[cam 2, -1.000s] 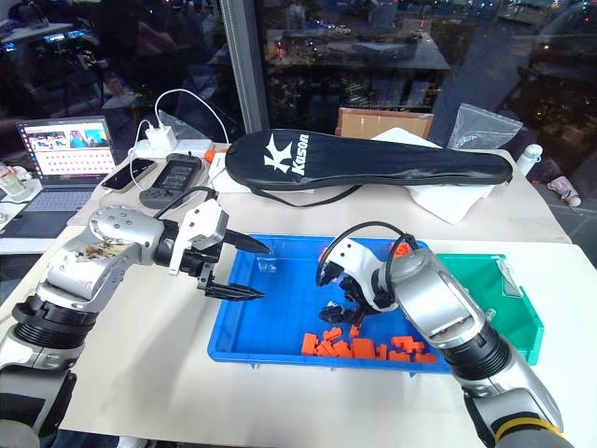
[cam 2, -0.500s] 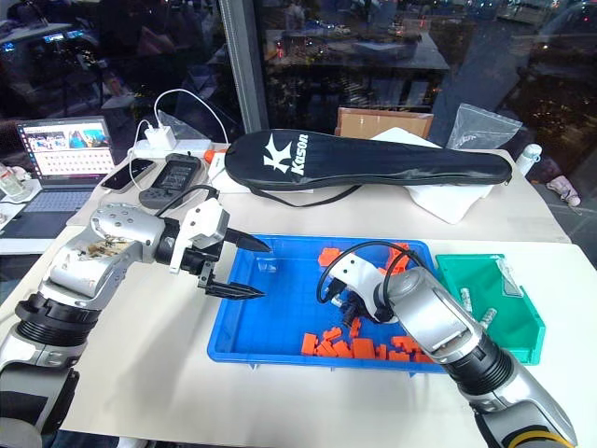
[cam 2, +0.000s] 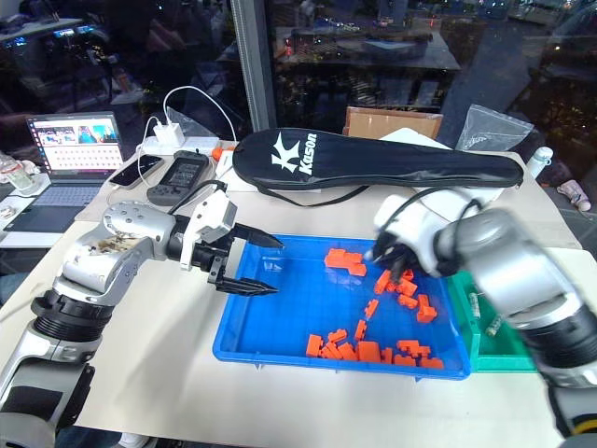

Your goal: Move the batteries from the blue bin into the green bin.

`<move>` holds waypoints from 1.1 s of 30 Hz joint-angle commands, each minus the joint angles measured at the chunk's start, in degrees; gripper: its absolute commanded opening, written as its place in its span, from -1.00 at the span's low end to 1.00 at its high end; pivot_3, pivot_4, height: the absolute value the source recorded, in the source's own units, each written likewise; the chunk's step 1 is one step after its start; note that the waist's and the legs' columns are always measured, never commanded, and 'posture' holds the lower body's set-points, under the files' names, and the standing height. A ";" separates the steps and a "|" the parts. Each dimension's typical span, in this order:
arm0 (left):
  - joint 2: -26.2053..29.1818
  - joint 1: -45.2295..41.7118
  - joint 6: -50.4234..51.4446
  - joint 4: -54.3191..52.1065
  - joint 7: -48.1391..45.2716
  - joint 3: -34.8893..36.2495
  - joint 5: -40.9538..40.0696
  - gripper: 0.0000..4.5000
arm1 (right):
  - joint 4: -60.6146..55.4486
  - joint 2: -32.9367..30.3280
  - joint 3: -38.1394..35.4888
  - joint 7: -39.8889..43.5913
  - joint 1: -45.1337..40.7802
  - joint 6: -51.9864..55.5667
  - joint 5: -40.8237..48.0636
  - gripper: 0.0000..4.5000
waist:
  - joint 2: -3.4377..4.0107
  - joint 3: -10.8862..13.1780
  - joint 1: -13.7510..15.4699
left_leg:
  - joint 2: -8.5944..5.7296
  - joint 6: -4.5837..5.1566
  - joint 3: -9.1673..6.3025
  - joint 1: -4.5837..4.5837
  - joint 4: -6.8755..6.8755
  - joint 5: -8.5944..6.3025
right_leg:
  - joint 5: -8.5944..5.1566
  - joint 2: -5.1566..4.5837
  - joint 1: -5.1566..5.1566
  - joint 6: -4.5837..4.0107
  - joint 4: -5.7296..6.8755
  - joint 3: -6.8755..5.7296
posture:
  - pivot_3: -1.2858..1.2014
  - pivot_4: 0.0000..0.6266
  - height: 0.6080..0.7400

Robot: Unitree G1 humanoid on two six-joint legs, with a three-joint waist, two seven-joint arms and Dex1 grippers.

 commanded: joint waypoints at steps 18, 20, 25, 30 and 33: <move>-1.47 -3.54 -1.44 2.71 0.32 -0.35 1.21 1.00 | 6.89 -2.99 -11.76 -10.77 18.01 7.79 -0.18 -0.89 | 0.13 -0.03 -1.82 | -0.03 0.00 0.00 0.14 -0.01 0.00 | -0.01 0.00 0.09 0.00 0.07 0.08 | 0.03 -0.52 0.86; -0.91 -2.85 -1.91 2.72 0.77 -0.54 2.38 1.00 | 7.15 -2.26 -10.79 -10.63 17.39 7.40 0.15 -0.44 | 0.14 -0.04 -1.76 | -0.03 0.00 0.00 0.14 -0.01 0.00 | -0.01 0.00 0.09 0.00 0.07 0.08 | 0.03 -0.52 0.86; -2.35 -1.82 -2.10 4.53 4.97 1.34 2.80 1.00 | 7.52 -2.71 -10.78 -10.01 16.63 7.30 0.74 0.27 | 0.14 -0.04 -1.60 | -0.03 0.00 0.01 0.12 -0.01 0.00 | -0.01 0.00 0.10 0.00 0.05 0.08 | 0.03 -0.52 0.86; -3.05 0.49 -3.91 5.28 12.74 7.04 3.02 1.00 | 7.78 -3.29 -20.05 -8.11 18.21 -3.97 1.77 0.98 | 0.14 -0.04 -1.56 | -0.03 0.00 0.00 0.12 -0.02 0.00 | -0.01 -0.01 0.09 0.01 0.05 0.08 | 0.03 -0.52 0.86; -2.14 1.51 -0.86 4.74 15.56 9.27 2.70 1.00 | 4.89 1.60 -28.76 -5.30 19.47 -12.88 6.45 0.98 | 0.11 -0.02 -1.74 | -0.02 0.00 0.00 0.14 -0.03 0.00 | -0.01 0.00 0.10 0.01 0.06 0.07 | 0.03 -0.52 0.86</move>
